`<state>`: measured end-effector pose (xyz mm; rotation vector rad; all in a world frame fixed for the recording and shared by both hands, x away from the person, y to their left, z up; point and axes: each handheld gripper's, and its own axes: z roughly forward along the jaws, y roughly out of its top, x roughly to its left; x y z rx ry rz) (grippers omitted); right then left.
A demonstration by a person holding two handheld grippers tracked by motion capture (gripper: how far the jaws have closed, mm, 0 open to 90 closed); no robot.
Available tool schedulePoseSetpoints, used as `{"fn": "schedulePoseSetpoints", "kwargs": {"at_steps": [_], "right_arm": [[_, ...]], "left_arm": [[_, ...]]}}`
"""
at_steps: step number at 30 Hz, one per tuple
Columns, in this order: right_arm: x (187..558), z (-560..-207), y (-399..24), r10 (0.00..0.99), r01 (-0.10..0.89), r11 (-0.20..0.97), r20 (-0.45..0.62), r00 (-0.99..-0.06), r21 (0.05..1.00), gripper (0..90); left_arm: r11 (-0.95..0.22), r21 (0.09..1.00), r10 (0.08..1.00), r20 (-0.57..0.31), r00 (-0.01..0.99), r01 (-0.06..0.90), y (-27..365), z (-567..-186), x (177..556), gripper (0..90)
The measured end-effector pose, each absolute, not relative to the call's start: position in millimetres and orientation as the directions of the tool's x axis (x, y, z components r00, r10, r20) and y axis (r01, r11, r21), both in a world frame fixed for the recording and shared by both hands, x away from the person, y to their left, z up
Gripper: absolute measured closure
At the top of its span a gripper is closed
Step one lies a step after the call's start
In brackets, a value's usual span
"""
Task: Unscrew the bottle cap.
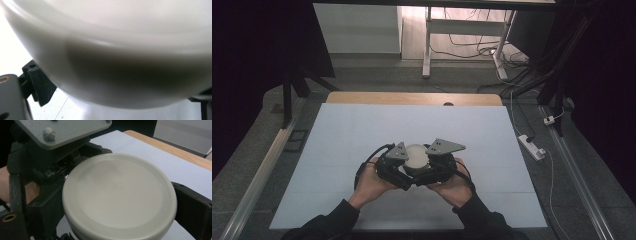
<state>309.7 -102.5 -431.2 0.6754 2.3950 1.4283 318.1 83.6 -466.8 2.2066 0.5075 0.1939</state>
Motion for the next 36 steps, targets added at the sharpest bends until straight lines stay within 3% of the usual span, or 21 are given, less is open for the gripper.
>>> {"fn": "schedulePoseSetpoints", "kwargs": {"at_steps": [15,18,21,24,29,32,36], "right_arm": [[326.9,-430.2,-123.9,0.182,0.145,0.444,0.069,-0.981,0.884,6.7],[327.8,-430.7,-126.8,0.129,0.116,0.457,0.063,-0.99,0.882,6.6],[327.9,-431.9,-127.1,0.152,0.132,0.462,0.068,-0.986,0.877,6.4],[326.2,-430.3,-126.6,0.225,0.156,0.449,0.057,-0.973,0.88,0.8],[323.4,-422.5,-125.6,0.35,0.221,0.403,0.073,-0.934,0.888,0.0],[317.4,-421.7,-118.5,0.412,0.225,0.408,0.042,-0.91,0.885,0.0],[309.7,-423.2,-108.5,0.479,0.219,0.42,-0.01,-0.878,0.881,0.0]], "left_arm": [[-0.599,0.781,0.197,-0.068,0.978,0.175,83.5,-467.3,317.5,7.6],[-0.607,0.777,0.187,-0.061,0.98,0.164,81.7,-467.7,316.1,7.6],[-0.611,0.773,0.208,-0.054,0.977,0.173,80.3,-469.1,315.9,7.6],[-0.602,0.772,0.267,-0.049,0.963,0.206,82.1,-468.0,317.2,7.6],[-0.581,0.773,0.342,-0.051,0.938,0.254,83.3,-467.8,318.9,7.6],[-0.568,0.769,0.415,-0.041,0.909,0.294,81.2,-468.0,318.4,7.6],[-0.559,0.77,0.443,-0.037,0.896,0.308,78.9,-467.2,316.2,7.6]]}}
